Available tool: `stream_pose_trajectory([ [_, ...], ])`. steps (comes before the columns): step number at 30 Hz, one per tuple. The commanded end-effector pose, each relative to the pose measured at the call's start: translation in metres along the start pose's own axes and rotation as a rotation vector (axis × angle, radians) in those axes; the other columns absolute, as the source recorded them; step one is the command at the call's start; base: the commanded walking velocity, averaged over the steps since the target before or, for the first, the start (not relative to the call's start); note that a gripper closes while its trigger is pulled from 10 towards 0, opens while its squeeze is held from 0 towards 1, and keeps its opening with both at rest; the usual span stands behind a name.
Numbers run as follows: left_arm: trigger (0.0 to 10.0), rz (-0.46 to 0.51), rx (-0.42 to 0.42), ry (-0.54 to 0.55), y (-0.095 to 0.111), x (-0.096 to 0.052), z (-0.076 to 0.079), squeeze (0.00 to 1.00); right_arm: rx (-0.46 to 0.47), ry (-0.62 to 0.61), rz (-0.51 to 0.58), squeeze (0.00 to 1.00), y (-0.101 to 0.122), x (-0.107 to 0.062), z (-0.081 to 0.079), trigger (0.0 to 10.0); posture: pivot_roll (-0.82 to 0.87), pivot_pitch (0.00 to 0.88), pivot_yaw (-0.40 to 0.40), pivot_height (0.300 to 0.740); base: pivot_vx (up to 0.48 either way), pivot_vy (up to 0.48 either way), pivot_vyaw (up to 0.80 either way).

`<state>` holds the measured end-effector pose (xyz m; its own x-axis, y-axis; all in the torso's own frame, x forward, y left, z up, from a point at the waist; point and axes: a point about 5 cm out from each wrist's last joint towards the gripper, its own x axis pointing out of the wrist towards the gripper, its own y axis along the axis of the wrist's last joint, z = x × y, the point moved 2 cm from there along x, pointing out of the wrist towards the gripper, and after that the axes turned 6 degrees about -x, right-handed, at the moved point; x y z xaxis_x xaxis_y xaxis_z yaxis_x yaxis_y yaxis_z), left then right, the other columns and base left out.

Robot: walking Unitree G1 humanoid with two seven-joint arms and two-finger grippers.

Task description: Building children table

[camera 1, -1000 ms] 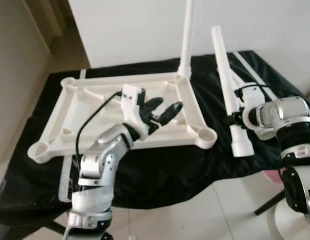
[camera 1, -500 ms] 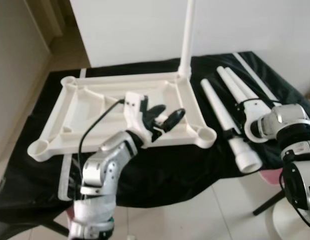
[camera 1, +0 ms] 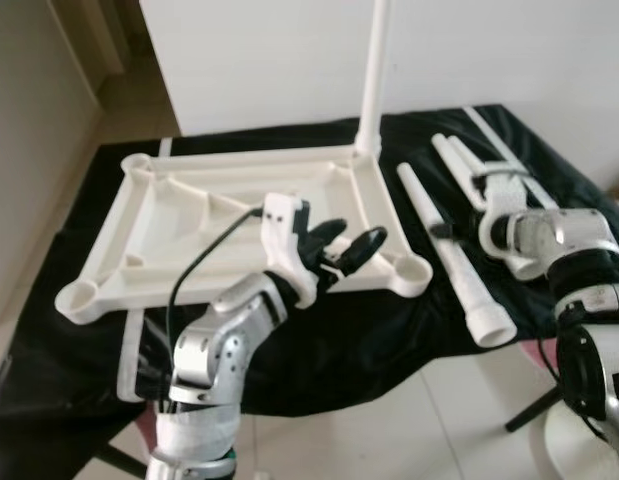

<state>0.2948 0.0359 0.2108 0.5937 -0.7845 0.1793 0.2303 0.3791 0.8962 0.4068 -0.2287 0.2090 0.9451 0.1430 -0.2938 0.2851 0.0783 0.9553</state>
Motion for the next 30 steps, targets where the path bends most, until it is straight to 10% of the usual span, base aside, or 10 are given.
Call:
stream_pose_trajectory([
  [1,10.0,-0.004,-0.006,-0.002,-0.001,-0.002,0.002,0.0,0.027,-0.028,0.084,0.0,0.003,-0.004,0.002,10.0,0.03,0.0,0.029,0.74,0.0,0.0,0.0],
  [10,10.0,-0.005,-0.029,-0.014,-0.002,-0.003,0.008,0.0,-0.147,-0.229,0.27,0.0,-0.022,-0.03,-0.014,10.0,0.02,0.0,0.037,0.74,0.0,0.0,0.0],
  [30,10.0,0.0,-0.06,0.001,-0.003,-0.004,0.011,0.0,-0.147,-0.428,0.157,0.0,-0.066,-0.067,-0.025,10.0,0.0,0.031,0.028,0.74,0.0,0.0,0.0],
])
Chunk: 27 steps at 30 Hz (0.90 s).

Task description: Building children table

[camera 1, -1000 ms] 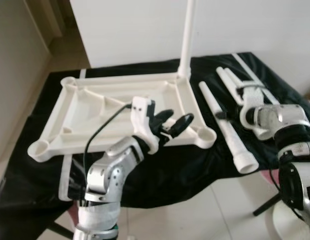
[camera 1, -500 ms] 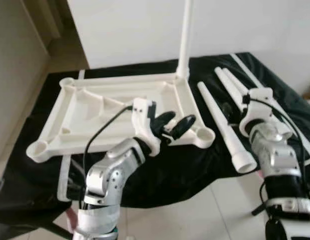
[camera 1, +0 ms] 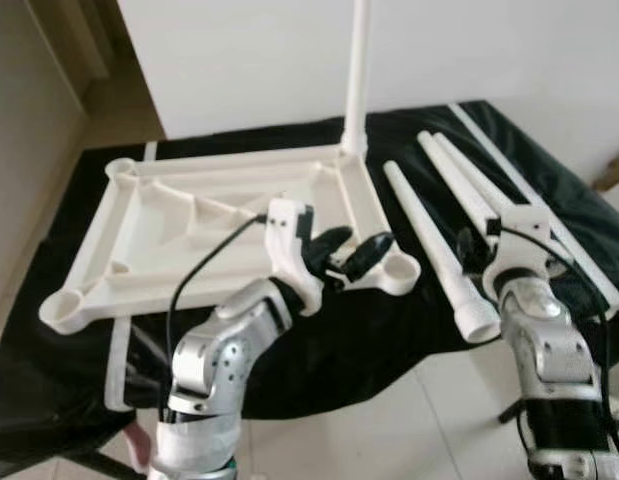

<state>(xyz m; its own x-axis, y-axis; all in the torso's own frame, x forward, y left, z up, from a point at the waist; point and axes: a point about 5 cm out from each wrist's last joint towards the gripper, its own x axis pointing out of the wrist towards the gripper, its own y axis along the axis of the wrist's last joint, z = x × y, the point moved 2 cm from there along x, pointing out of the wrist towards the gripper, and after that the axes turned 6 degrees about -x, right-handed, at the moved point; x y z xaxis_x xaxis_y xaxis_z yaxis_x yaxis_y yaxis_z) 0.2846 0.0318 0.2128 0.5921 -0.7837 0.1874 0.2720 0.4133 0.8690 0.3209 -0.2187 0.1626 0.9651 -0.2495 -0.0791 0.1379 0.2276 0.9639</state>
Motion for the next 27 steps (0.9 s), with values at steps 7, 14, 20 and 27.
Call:
stream_pose_trajectory([
  [7,10.0,-0.006,-0.002,0.01,0.0,-0.001,0.0,0.0,0.082,0.057,-0.155,0.0,-0.003,0.0,-0.01,10.0,0.0,0.035,0.027,0.74,0.0,0.0,0.0],
  [14,10.0,-0.007,-0.003,0.013,0.001,-0.002,0.0,0.0,0.104,0.145,-0.234,0.0,0.005,0.01,-0.012,10.0,0.01,0.034,0.029,0.74,0.0,0.0,0.0],
  [20,10.0,-0.004,-0.002,0.017,0.003,-0.002,0.0,0.0,0.1,0.126,-0.286,0.0,0.008,0.015,-0.005,10.0,0.01,0.034,0.029,0.74,0.0,0.0,0.0],
  [27,10.0,-0.003,-0.002,0.02,0.004,-0.002,-0.001,0.0,0.066,0.099,-0.357,0.0,0.008,0.014,-0.001,10.0,0.02,0.03,0.031,0.74,0.0,0.0,0.0],
])
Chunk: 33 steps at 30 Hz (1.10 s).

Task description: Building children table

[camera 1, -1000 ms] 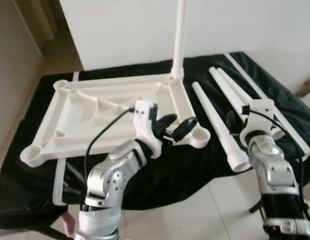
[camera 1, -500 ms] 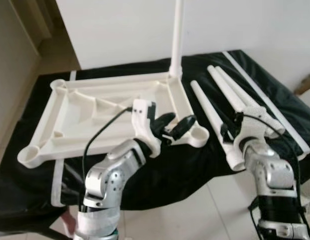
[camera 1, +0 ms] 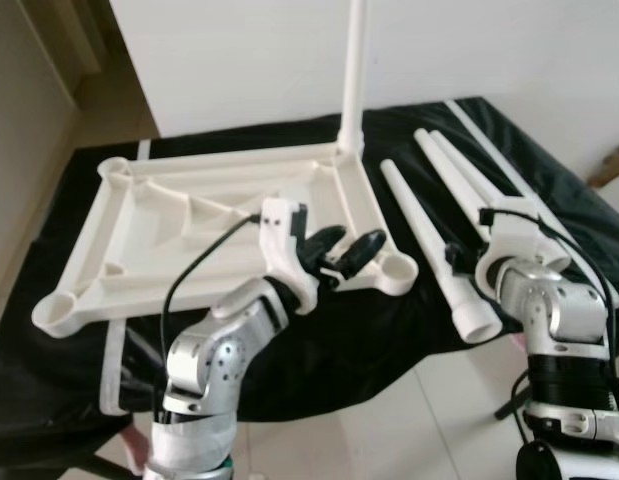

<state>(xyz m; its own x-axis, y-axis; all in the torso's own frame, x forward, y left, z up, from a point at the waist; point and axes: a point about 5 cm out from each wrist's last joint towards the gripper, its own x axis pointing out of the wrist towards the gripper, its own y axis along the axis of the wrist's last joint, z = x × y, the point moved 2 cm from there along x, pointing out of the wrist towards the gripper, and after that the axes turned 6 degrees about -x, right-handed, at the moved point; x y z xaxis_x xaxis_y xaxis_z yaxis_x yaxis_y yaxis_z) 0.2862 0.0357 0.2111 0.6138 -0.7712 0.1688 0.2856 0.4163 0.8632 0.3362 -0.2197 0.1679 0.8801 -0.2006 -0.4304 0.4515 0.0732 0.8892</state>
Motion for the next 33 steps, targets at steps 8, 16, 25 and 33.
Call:
stream_pose_trajectory([
  [8,10.0,0.0,0.011,-0.013,0.004,0.001,0.004,0.0,-0.01,0.022,-0.134,0.0,-0.008,0.003,-0.001,10.0,0.02,0.025,0.034,0.74,0.0,0.0,0.0],
  [16,10.0,0.001,0.015,-0.014,0.005,0.001,0.003,0.0,0.014,0.082,-0.194,0.0,-0.012,0.011,-0.007,10.0,0.02,0.015,0.034,0.74,0.0,0.0,0.0],
  [25,10.0,0.005,0.018,-0.016,0.007,0.002,0.003,0.0,0.002,0.137,-0.227,0.0,-0.01,0.014,-0.016,10.0,0.02,0.012,0.033,0.74,0.0,0.0,0.0],
  [33,10.0,0.009,0.021,-0.012,0.008,0.002,0.003,0.0,-0.001,0.157,-0.247,0.0,-0.01,0.017,-0.02,10.0,0.03,0.01,0.029,0.74,0.0,0.0,0.0],
])
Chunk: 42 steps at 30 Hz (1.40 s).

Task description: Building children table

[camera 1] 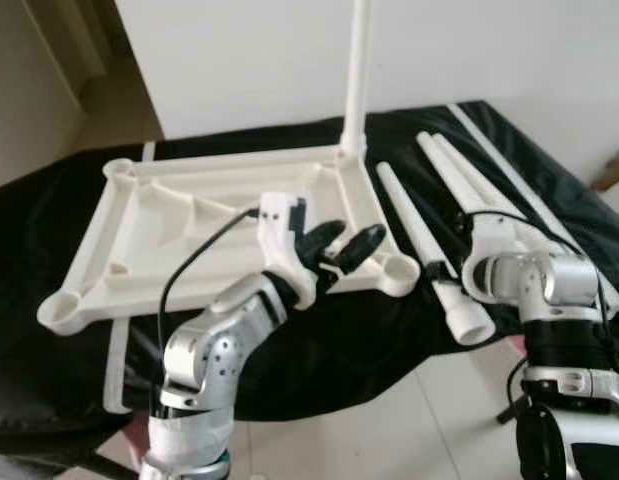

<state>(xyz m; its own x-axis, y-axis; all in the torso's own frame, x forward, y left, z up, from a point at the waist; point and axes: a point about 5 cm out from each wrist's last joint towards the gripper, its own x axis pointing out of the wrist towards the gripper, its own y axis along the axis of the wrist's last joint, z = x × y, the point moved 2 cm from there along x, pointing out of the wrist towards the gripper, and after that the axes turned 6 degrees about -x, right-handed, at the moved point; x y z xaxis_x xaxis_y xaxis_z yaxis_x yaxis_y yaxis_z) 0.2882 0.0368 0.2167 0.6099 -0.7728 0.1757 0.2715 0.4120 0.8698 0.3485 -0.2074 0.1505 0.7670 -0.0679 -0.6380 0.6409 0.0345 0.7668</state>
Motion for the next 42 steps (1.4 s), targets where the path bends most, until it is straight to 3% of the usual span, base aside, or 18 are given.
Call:
stream_pose_trajectory([
  [1,10.0,0.006,0.007,-0.004,0.003,0.001,0.002,0.0,-0.009,0.025,-0.029,0.0,-0.002,0.004,-0.006,10.0,0.03,0.009,0.029,0.74,0.0,0.0,0.0],
  [9,10.0,0.009,0.008,-0.003,0.004,0.001,0.002,0.0,-0.015,0.075,-0.059,0.0,-0.003,0.011,-0.014,10.0,0.03,0.003,0.028,0.74,0.0,0.0,0.0],
  [17,10.0,0.007,0.007,-0.006,0.003,0.002,0.002,0.0,0.047,0.158,-0.121,0.0,-0.002,0.017,-0.021,10.0,0.03,0.0,0.024,0.74,0.0,0.0,0.0],
  [18,10.0,0.006,0.005,-0.007,0.002,0.002,0.002,0.0,0.062,0.175,-0.142,0.0,-0.002,0.017,-0.023,9.0,0.02,0.0,0.023,0.74,0.0,0.0,0.0],
  [21,10.0,0.006,0.002,-0.007,0.001,0.003,0.002,0.0,0.08,0.195,-0.167,0.0,-0.001,0.018,-0.024,8.6,0.02,0.0,0.018,0.74,0.0,0.0,0.0],
  [22,10.0,0.006,0.002,-0.007,0.001,0.003,0.002,0.0,0.08,0.195,-0.167,0.0,-0.001,0.018,-0.024,8.6,0.02,0.0,0.018,0.74,0.0,0.0,0.0],
  [23,10.0,0.006,-0.002,-0.005,0.0,0.003,0.002,0.0,0.126,0.215,-0.203,0.0,-0.001,0.02,-0.024,10.0,0.02,0.0,0.013,0.74,0.0,0.0,0.0],
  [28,10.0,0.007,-0.005,-0.002,-0.001,0.003,0.001,0.0,0.191,0.251,-0.252,0.0,-0.002,0.021,-0.024,9.5,0.02,0.0,0.007,0.74,0.0,0.0,0.0],
  [29,10.0,0.008,-0.005,-0.002,-0.001,0.003,0.001,0.0,0.195,0.253,-0.257,0.0,-0.001,0.022,-0.023,3.4,0.02,0.0,0.004,0.74,0.0,0.0,0.0],
  [30,10.0,0.01,-0.005,0.0,-0.001,0.003,0.001,0.0,0.203,0.263,-0.261,0.0,0.0,0.022,-0.023,2.9,0.02,0.0,0.0,0.74,0.0,0.0,0.0],
  [31,10.0,0.012,-0.005,0.0,-0.001,0.003,0.001,0.0,0.201,0.266,-0.266,0.0,0.0,0.022,-0.022,0.0,0.02,0.0,-0.001,0.74,0.0,0.0,0.0],
  [42,10.0,0.034,0.009,0.004,0.007,0.006,0.0,0.0,0.214,0.286,-0.246,0.0,0.009,0.025,-0.018,0.0,0.03,0.0,-0.011,0.74,0.0,0.0,0.0],
])
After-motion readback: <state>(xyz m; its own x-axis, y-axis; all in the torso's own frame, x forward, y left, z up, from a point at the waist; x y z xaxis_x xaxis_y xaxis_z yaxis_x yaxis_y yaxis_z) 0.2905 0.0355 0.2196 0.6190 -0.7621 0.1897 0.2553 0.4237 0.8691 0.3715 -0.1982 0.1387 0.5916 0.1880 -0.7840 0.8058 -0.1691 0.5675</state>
